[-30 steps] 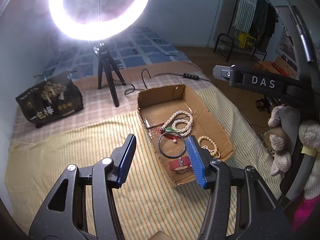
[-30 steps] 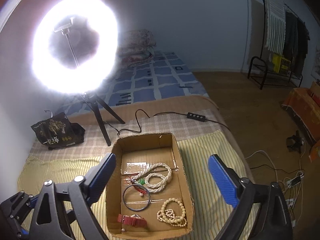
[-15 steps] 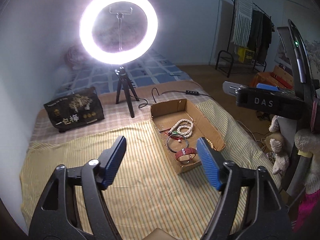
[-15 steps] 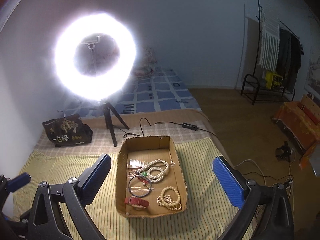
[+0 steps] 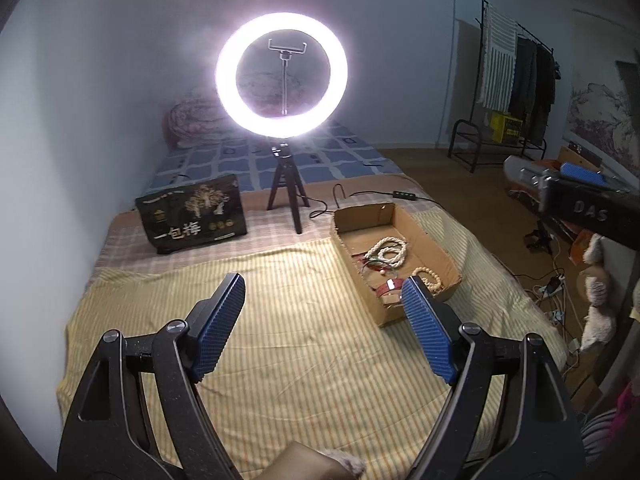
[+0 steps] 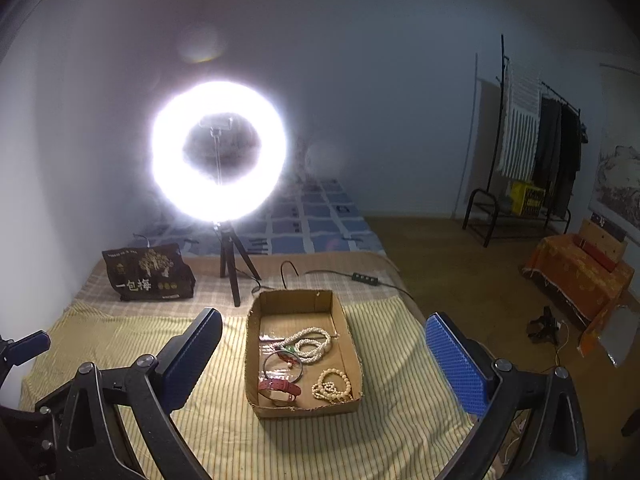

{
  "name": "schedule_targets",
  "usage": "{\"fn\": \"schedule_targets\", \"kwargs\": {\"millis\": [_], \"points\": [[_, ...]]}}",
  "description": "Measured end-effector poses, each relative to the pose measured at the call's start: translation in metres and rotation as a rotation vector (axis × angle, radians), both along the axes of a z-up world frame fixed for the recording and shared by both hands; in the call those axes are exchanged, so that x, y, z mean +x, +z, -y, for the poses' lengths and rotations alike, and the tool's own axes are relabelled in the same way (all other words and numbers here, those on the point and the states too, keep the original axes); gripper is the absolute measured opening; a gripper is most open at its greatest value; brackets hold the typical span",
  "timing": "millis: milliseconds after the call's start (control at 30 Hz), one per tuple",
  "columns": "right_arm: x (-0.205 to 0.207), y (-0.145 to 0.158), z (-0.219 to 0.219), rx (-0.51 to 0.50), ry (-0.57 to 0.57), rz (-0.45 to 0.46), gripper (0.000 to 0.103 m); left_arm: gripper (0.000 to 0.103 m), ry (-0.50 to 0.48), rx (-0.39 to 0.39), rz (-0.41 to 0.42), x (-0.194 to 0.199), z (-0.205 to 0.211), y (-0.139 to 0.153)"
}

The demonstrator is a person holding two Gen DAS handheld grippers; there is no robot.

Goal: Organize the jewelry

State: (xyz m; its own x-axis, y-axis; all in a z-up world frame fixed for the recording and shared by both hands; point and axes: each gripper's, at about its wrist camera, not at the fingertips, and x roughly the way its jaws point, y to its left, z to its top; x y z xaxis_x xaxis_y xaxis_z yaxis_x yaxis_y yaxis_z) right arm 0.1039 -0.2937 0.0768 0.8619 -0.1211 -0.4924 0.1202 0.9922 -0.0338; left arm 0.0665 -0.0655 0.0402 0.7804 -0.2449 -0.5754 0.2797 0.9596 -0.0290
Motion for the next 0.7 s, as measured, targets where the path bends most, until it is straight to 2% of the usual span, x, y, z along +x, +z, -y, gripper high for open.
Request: {"fn": "schedule_targets", "kwargs": {"millis": [133,233,500,700], "points": [[-0.014,0.000,-0.007,-0.003,0.005,0.044,0.103,0.097,0.017,0.000,0.029,-0.010,-0.006,0.001],[-0.020,-0.003,-0.012,-0.006,0.009,0.060,0.103,0.102,0.040,-0.005,0.065,-0.018,-0.008,0.003],[-0.025,-0.012,-0.022,-0.041,0.003,0.087,0.103,0.102,0.056,0.012,0.078,-0.025,-0.007,0.001],[-0.025,-0.014,-0.021,-0.029,-0.002,0.091,0.103,0.102,0.062,0.015,0.066,-0.025,-0.005,-0.002]]}}
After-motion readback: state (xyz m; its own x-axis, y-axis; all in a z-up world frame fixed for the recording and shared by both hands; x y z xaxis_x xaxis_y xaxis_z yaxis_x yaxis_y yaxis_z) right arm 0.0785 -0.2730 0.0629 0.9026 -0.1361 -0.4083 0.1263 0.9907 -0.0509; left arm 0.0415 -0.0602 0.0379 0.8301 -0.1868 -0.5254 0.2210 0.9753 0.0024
